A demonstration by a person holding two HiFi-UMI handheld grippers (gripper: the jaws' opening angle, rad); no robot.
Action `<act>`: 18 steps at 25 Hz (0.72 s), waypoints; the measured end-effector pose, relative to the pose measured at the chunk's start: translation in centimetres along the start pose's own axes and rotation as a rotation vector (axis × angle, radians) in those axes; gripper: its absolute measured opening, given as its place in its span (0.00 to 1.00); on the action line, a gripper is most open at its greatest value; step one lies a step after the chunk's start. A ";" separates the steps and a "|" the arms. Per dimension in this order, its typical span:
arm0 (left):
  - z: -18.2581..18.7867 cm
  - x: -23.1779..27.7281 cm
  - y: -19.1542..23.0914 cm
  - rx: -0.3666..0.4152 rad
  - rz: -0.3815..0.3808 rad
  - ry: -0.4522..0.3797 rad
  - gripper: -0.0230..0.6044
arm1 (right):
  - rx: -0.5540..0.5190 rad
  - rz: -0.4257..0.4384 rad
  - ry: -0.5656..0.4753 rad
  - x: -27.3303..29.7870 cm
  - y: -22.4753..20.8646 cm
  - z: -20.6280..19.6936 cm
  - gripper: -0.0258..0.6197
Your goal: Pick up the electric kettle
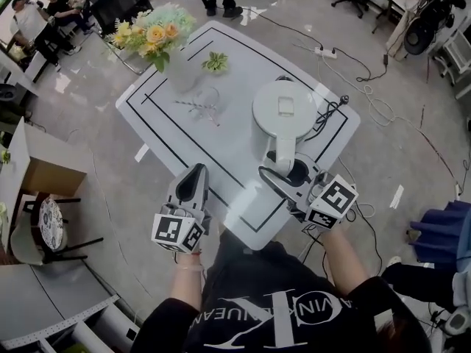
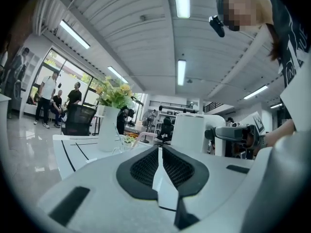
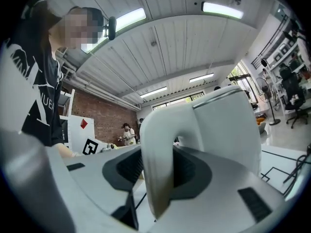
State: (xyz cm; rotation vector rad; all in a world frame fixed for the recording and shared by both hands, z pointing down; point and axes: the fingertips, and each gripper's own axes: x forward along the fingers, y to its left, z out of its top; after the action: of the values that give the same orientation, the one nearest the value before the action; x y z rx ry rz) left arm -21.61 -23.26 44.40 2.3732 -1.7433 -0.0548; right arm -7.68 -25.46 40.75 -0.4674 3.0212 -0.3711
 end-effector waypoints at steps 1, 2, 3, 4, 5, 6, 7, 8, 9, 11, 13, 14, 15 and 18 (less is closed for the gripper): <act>0.2 0.2 0.2 -0.002 -0.011 0.000 0.08 | -0.014 0.000 0.010 0.2 0.1 -0.1 0.25; 0.4 0.3 0.4 -0.003 -0.022 0.000 0.08 | -0.030 -0.001 0.017 0.4 0.3 -0.1 0.24; 0.5 0.4 0.6 -0.003 -0.031 0.001 0.08 | -0.043 -0.004 0.016 0.5 0.3 0.0 0.24; 0.6 0.5 0.8 -0.001 -0.039 0.003 0.08 | -0.047 -0.010 0.002 0.7 0.1 0.3 0.23; 0.7 0.6 1.0 0.001 -0.047 0.004 0.08 | -0.042 -0.018 -0.022 0.8 -0.2 0.7 0.23; 0.8 0.7 1.2 0.003 -0.055 0.006 0.08 | -0.031 -0.026 -0.050 0.8 -0.6 1.3 0.23; 0.8 0.8 1.3 0.004 -0.062 0.009 0.08 | -0.018 -0.033 -0.074 0.8 -1.0 1.8 0.23; 0.9 0.9 1.4 0.004 -0.068 0.010 0.08 | -0.005 -0.040 -0.094 0.8 -1.3 2.3 0.23; 1.0 0.9 1.5 0.005 -0.073 0.011 0.08 | 0.008 -0.047 -0.112 0.8 -1.6 2.7 0.23; 1.4 1.0 1.7 0.011 -0.078 0.007 0.08 | 0.035 -0.067 -0.147 1.0 -2.2 3.6 0.23; 1.8 1.1 2.0 0.018 -0.084 0.003 0.08 | 0.064 -0.091 -0.184 1.0 -2.9 4.4 0.23; 1.9 1.2 2.0 0.021 -0.087 0.002 0.08 | 0.079 -0.103 -0.202 1.0 -3.2 4.8 0.23; 2.0 1.2 2.1 0.023 -0.089 0.002 0.08 | 0.093 -0.113 -0.218 0.9 -3.5 5.1 0.23; 2.3 1.2 2.5 0.030 -0.092 0.000 0.08 | 0.133 -0.138 -0.265 0.4 -4.2 5.8 0.23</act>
State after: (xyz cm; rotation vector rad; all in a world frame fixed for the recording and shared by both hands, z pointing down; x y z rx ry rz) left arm -23.94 -25.42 42.68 2.4734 -1.6458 -0.0422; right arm -6.27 -30.79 36.18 -0.6587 2.6969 -0.4738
